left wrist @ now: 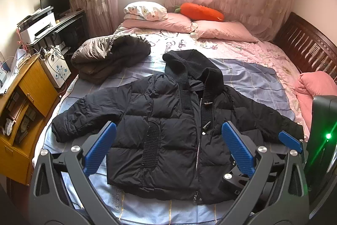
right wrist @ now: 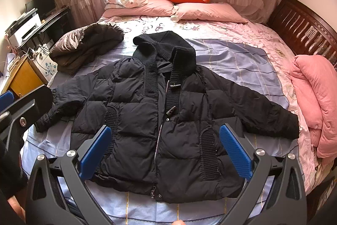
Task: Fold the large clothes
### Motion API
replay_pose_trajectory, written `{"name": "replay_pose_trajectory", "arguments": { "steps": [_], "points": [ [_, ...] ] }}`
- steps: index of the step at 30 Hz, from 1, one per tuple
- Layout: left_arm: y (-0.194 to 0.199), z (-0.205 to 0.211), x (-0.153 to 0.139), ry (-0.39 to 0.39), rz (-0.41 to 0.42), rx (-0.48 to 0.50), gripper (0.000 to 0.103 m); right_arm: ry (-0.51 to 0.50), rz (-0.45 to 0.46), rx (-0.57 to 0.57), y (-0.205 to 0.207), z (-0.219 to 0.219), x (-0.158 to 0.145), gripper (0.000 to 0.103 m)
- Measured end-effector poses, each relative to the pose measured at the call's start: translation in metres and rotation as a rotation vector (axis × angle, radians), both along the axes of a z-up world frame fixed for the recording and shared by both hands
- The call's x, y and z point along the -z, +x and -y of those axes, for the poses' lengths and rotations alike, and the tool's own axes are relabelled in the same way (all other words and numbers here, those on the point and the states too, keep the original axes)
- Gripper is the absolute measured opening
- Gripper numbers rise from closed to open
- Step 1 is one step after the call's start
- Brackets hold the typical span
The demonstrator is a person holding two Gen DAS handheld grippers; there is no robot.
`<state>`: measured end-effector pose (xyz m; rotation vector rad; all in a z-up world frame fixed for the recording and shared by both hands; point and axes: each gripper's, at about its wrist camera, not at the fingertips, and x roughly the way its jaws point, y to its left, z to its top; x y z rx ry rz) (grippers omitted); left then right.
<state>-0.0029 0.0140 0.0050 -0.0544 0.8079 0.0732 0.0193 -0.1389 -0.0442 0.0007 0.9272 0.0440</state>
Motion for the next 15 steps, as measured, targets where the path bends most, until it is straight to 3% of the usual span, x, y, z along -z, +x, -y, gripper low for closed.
{"name": "replay_pose_trajectory", "arguments": {
  "steps": [15],
  "points": [
    [-0.0003, -0.0011, -0.001, 0.003, -0.002, 0.001, 0.101, -0.002, 0.001, -0.001, -0.0006, -0.0014, 0.0005, 0.102]
  ]
}}
